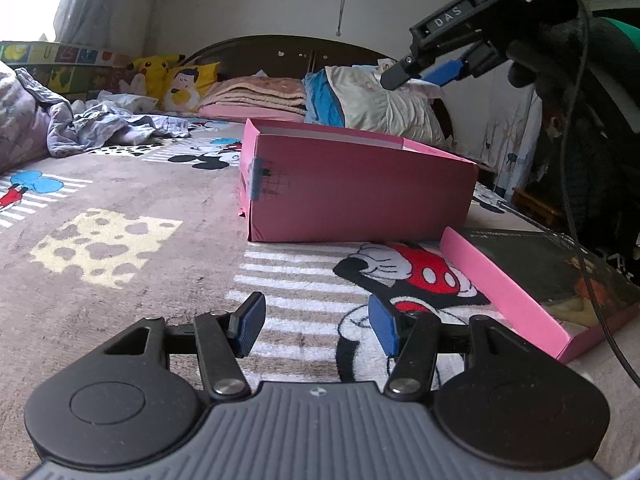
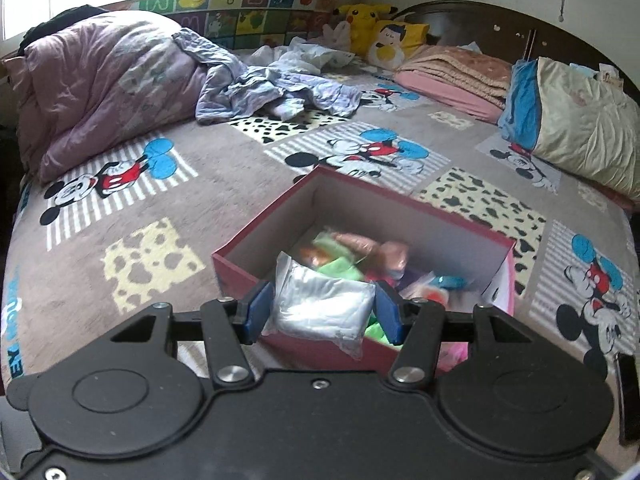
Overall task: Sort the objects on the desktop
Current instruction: 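Lift white packet with right gripper and carry it over the shoebox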
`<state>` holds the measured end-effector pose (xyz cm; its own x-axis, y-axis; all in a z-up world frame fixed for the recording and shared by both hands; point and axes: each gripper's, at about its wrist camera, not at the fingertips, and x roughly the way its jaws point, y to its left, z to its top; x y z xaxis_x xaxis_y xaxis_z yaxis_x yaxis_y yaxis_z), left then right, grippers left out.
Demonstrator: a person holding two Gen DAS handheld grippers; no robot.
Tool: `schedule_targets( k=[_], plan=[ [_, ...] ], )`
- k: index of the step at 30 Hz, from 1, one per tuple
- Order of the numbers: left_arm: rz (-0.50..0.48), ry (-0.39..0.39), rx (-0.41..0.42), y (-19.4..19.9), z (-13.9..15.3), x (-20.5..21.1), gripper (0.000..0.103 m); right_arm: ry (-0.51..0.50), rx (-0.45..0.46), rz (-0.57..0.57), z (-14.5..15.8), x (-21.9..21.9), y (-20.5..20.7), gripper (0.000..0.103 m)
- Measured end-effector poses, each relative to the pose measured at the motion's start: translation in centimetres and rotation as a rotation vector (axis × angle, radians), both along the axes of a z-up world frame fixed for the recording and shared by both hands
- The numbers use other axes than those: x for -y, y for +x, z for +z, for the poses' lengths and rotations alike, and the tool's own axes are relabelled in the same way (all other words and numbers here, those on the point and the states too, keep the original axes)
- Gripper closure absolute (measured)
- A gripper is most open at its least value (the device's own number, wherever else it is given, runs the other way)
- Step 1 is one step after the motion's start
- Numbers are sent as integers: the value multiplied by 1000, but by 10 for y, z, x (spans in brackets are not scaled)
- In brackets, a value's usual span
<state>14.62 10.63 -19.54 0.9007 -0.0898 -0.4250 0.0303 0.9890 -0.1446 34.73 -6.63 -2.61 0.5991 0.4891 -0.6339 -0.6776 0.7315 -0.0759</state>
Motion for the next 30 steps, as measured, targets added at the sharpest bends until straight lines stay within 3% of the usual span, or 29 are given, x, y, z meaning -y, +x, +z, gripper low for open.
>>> schedule_targets(
  k=[11, 30],
  plan=[
    [-8, -13, -5, 3, -2, -1, 48, 29, -37, -58, -2, -1, 46, 48],
    [-8, -16, -6, 5, -4, -1, 48, -71, -96, -97, -31, -20, 99, 48]
  ],
)
